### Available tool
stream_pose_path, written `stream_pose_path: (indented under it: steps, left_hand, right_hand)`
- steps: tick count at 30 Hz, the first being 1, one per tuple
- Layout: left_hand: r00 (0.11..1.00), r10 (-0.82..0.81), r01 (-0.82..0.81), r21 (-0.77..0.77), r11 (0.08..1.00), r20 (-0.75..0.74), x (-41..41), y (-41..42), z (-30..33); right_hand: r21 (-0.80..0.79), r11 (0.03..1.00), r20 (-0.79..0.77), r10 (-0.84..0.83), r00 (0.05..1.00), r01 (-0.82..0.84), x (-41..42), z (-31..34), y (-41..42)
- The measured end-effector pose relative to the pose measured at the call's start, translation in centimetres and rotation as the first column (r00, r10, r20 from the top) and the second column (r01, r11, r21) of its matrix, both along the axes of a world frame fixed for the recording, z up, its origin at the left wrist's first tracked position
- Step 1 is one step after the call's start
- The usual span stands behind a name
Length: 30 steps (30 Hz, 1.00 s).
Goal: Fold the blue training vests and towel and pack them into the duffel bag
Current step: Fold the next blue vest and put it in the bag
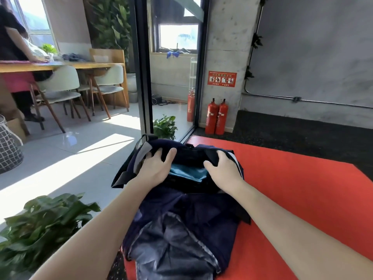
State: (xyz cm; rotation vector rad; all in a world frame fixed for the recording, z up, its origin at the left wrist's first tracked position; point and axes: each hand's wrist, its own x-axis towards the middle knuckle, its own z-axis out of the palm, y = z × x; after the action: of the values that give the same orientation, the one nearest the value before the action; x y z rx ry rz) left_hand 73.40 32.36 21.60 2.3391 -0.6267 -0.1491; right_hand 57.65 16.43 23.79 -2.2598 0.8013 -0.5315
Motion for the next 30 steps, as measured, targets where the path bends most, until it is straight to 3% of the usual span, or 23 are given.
stream_pose_path:
  steps: [7, 13, 17, 21, 30]
  left_hand:
    - [0.971, 0.0, 0.005, -0.018, 1.0, 0.241, 0.4, -0.8, 8.4]
    - [0.961, -0.009, 0.031, -0.076, 0.997, 0.275, -0.4, -0.8, 11.4]
    - [0.968, -0.121, 0.094, 0.128, 0.987, 0.219, -1.9, 0.2, 5.4]
    - [0.966, -0.182, 0.12, 0.305, 0.945, 0.183, -2.8, 1.3, 0.1]
    - [0.931, -0.252, 0.169, 0.302, 0.938, 0.265, -7.0, -0.6, 1.4]
  right_hand:
    - [-0.125, 0.991, 0.105, -0.043, 0.994, 0.056, 0.2, 7.3, -2.0]
    - [-0.121, 0.99, 0.134, -0.057, 0.989, 0.073, -0.3, 9.7, -2.1]
    - [-0.07, 0.994, -0.073, -0.083, 0.994, 0.078, -1.0, 5.8, -1.9]
    - [-0.09, 0.996, -0.308, -0.008, 0.951, -0.021, -3.2, 1.0, -1.7]
    - [-0.041, 0.996, 0.064, 0.076, 0.995, -0.073, -7.6, 0.8, -1.9]
